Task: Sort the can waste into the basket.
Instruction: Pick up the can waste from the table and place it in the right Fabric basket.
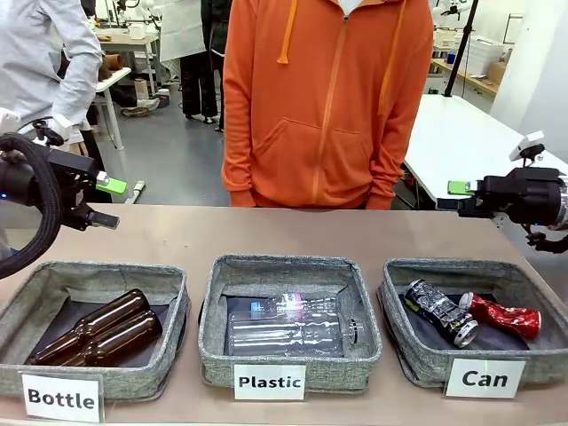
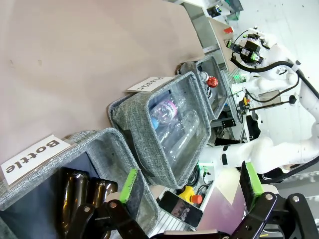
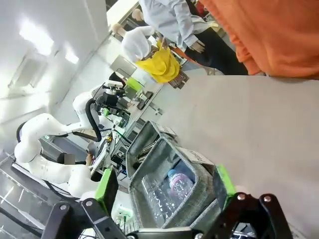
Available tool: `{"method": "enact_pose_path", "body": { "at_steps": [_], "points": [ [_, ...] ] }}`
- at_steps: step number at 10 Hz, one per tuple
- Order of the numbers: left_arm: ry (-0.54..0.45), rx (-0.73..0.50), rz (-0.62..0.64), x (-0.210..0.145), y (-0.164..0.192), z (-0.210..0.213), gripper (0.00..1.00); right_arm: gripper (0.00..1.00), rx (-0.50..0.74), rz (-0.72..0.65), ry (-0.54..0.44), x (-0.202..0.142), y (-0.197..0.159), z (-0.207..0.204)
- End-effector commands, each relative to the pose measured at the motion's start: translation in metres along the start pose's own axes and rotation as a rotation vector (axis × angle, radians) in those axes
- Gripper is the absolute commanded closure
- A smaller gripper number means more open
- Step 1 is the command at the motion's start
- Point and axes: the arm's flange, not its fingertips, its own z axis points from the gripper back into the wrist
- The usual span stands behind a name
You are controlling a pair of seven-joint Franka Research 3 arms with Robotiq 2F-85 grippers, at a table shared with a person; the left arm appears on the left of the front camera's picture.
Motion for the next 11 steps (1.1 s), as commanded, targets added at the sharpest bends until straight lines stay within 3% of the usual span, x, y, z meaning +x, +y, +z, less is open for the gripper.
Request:
{"method": "enact_pose_path", "body": {
  "at_steps": [1,11],
  "points": [
    [0.004,0.000,-0.017,-0.0016,-0.0002,0.0007,0.00,0.00,0.020,0.001,-0.013,0.0004,0.0018,0.0052],
    [0.004,0.000,-0.017,-0.0016,-0.0002,0.0007,0.00,0.00,0.020,0.001,-0.013,0.0004,0.0018,0.0052]
  ]
}}
